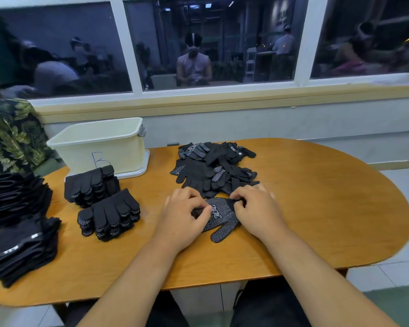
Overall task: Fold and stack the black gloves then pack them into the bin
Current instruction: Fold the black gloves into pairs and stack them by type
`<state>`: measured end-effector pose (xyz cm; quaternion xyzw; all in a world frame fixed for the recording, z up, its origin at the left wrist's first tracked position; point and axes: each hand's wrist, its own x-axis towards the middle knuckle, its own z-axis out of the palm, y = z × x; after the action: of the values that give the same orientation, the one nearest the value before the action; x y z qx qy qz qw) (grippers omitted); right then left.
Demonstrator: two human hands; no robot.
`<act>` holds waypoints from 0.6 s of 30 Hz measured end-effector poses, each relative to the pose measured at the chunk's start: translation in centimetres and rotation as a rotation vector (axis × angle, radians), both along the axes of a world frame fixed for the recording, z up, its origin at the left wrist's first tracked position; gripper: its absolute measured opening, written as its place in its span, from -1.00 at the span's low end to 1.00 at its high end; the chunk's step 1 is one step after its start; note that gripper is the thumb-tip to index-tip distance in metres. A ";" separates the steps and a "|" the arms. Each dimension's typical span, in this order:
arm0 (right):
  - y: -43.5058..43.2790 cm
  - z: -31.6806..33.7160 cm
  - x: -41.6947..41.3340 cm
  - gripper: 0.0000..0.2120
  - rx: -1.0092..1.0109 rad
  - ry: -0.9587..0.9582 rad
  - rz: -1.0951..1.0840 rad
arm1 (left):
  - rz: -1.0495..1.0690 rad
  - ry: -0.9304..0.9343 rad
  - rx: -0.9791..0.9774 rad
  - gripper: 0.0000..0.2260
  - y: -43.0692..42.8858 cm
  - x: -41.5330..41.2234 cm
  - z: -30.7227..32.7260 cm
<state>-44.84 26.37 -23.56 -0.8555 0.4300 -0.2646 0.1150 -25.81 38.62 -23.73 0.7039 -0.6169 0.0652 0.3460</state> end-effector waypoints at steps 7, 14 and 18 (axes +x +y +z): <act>0.9 0.7 0.0 -0.75 -0.030 -0.061 -0.012 | 0.076 -0.112 0.103 -0.66 -0.1 0.1 -0.1; 0.6 0.4 -0.1 -0.78 0.118 -0.166 0.050 | 0.145 -0.083 0.135 -0.77 0.0 0.5 -0.1; 0.3 0.0 0.1 -0.82 0.179 -0.154 0.111 | 0.151 -0.133 0.189 -0.87 0.1 0.4 -0.1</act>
<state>-44.71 26.69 -23.59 -0.8416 0.3937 -0.2832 0.2379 -25.42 38.76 -23.82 0.7720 -0.5870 0.0792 0.2308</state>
